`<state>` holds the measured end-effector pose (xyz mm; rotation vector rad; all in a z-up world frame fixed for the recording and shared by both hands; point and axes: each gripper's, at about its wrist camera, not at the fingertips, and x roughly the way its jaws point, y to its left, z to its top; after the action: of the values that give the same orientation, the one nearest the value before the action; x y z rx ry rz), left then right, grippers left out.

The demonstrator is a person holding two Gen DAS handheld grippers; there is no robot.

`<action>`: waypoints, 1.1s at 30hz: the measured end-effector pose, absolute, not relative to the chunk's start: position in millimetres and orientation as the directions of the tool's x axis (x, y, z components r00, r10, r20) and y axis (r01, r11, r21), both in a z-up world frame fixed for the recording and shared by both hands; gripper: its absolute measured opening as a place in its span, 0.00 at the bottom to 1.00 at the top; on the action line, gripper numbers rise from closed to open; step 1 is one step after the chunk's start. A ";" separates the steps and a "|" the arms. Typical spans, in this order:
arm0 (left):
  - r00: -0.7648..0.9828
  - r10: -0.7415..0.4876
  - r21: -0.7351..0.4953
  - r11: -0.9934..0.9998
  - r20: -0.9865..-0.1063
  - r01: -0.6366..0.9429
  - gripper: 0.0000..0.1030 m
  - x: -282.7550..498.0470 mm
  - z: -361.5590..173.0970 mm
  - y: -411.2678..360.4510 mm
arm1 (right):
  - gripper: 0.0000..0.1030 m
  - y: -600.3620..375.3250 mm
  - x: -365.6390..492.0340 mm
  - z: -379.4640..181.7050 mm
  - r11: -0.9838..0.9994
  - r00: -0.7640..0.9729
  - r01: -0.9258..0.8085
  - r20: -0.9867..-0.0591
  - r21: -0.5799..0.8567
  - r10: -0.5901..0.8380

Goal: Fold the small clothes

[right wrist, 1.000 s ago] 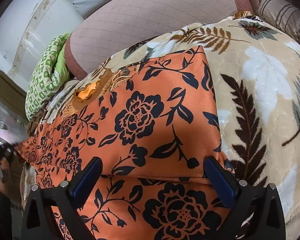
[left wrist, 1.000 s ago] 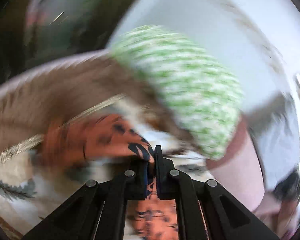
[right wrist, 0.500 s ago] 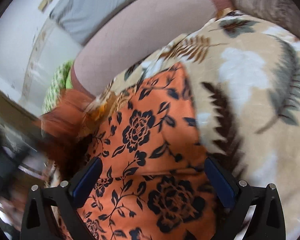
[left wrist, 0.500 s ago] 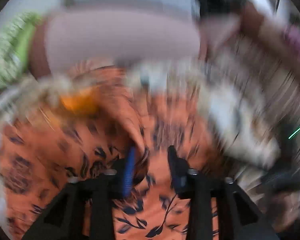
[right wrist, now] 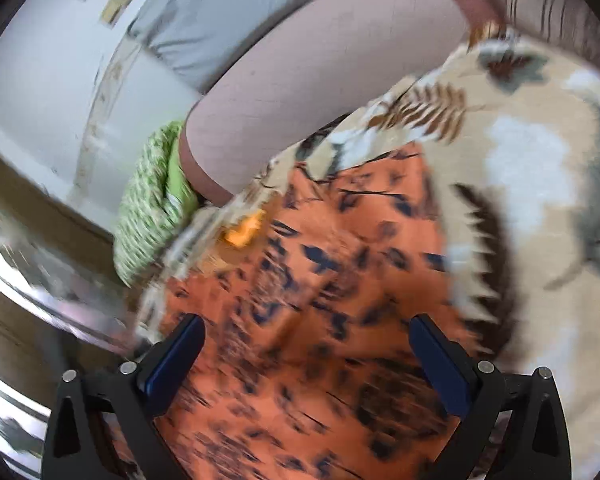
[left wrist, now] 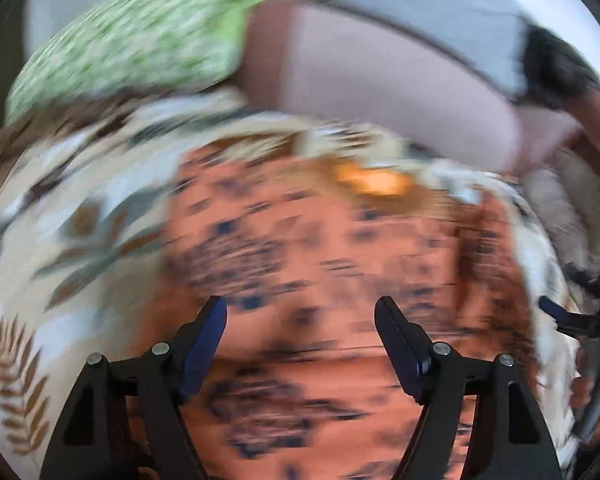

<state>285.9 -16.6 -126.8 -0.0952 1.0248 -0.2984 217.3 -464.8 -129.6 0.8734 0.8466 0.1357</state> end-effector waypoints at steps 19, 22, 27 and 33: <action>0.461 -0.237 -0.215 0.971 -0.855 0.101 0.76 297.5 -181.5 25.6 | 0.25 -452.4 289.1 -194.6 0.472 0.621 0.482 -0.668 0.738 0.410; 0.455 -0.226 -0.198 0.974 -0.861 0.109 0.77 298.6 -181.9 23.8 | 0.12 -448.9 282.1 -168.7 0.559 0.648 0.446 -0.683 0.699 0.337; 0.457 -0.222 -0.195 0.975 -0.861 0.107 0.79 297.7 -181.6 23.6 | 0.15 -445.7 250.2 -114.8 0.719 0.705 0.428 -0.700 0.547 0.113; 0.457 -0.223 -0.214 0.974 -0.861 0.072 0.79 299.8 -170.3 29.5 | 0.66 -464.8 225.3 -154.3 0.659 0.629 0.496 -0.757 0.565 0.176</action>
<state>299.8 29.5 -170.3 -0.1542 1.0825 -0.1827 225.3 -464.8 -154.3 0.8567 0.8959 -0.2114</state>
